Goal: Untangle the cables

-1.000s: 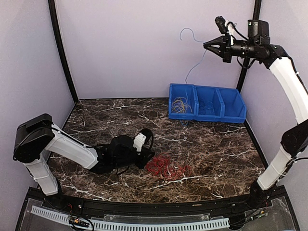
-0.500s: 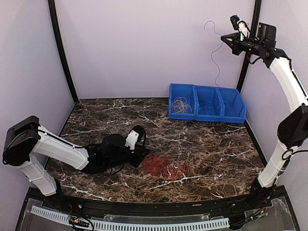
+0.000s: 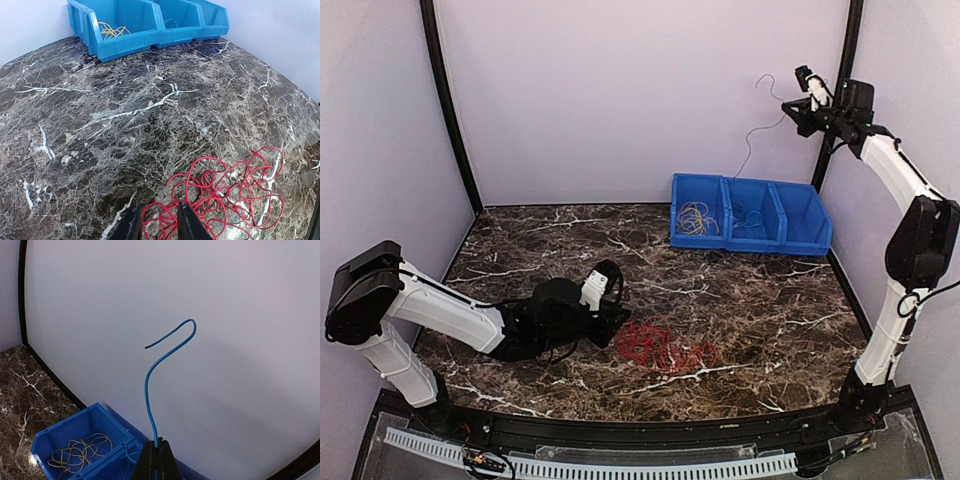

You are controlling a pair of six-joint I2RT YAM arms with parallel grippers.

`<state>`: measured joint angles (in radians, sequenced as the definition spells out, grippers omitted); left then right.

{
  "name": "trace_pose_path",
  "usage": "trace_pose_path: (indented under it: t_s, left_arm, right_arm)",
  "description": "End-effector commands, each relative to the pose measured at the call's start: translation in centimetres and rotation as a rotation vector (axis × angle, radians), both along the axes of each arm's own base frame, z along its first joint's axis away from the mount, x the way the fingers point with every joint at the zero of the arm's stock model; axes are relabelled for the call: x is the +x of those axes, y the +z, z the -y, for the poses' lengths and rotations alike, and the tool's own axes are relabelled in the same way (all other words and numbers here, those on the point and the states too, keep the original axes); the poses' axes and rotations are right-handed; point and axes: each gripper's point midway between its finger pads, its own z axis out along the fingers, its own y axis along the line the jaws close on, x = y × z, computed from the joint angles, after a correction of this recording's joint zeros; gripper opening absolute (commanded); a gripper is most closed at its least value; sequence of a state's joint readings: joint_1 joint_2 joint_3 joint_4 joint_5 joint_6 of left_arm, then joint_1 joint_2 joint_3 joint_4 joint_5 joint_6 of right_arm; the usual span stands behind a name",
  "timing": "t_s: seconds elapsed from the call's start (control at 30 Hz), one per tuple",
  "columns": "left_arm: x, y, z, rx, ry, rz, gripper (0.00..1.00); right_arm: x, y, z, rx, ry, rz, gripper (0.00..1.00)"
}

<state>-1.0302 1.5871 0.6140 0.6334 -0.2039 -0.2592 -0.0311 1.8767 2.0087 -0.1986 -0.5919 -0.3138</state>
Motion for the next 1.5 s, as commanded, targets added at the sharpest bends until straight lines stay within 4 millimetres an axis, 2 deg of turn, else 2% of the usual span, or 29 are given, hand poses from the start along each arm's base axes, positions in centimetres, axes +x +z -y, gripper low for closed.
trace_pose_path:
  t_s: [0.0, 0.17, 0.37, 0.53, 0.67, 0.7, 0.9, 1.0, 1.07, 1.2, 1.33, 1.47]
  left_arm:
    - [-0.1, 0.4, -0.8, 0.004, 0.022, 0.004, 0.27]
    - [0.0, 0.0, -1.0, 0.02, 0.028, 0.006, 0.27]
    - [0.2, -0.2, -0.4, 0.02, 0.023, 0.006, 0.27]
    - [0.3, -0.1, -0.1, 0.014, 0.018, 0.006, 0.27]
    - [0.2, -0.2, -0.3, 0.018, 0.02, 0.005, 0.27]
    - [0.2, -0.2, -0.4, 0.019, 0.021, 0.004, 0.27]
    - [0.1, -0.3, -0.4, 0.014, 0.022, -0.002, 0.27]
    - [0.1, -0.2, -0.4, 0.012, 0.022, -0.004, 0.27]
    - [0.1, -0.1, -0.5, 0.012, 0.025, -0.002, 0.28]
    - [0.1, 0.5, -0.9, 0.008, 0.034, 0.006, 0.28]
    - [0.1, 0.9, -1.2, 0.002, 0.046, 0.011, 0.28]
    - [0.2, 1.4, -1.4, -0.003, 0.06, 0.014, 0.29]
  right_arm:
    - [1.6, -5.6, 0.7, -0.024, -0.033, -0.059, 0.0]
    - [1.5, -11.7, 0.7, -0.045, -0.032, -0.168, 0.0]
    - [2.2, -19.7, 0.2, -0.043, 0.01, -0.41, 0.0]
    - [1.8, -24.2, -0.5, -0.038, 0.033, -0.55, 0.0]
    - [1.1, -26.8, -1.0, -0.062, 0.028, -0.624, 0.0]
    - [0.7, -27.3, -2.5, -0.075, 0.05, -0.638, 0.0]
    - [0.4, -28.6, -3.1, -0.097, 0.013, -0.681, 0.03]
    - [0.7, -28.4, -2.6, -0.102, -0.028, -0.693, 0.23]
    - [0.6, -27.8, -2.3, -0.101, -0.054, -0.695, 0.31]
    - [-0.7, -25.5, -1.9, -0.104, -0.076, -0.667, 0.4]
    - [-2.9, -23.2, -2.1, -0.098, -0.052, -0.624, 0.43]
    - [-6.0, -21.5, -3.5, -0.08, 0.022, -0.583, 0.43]
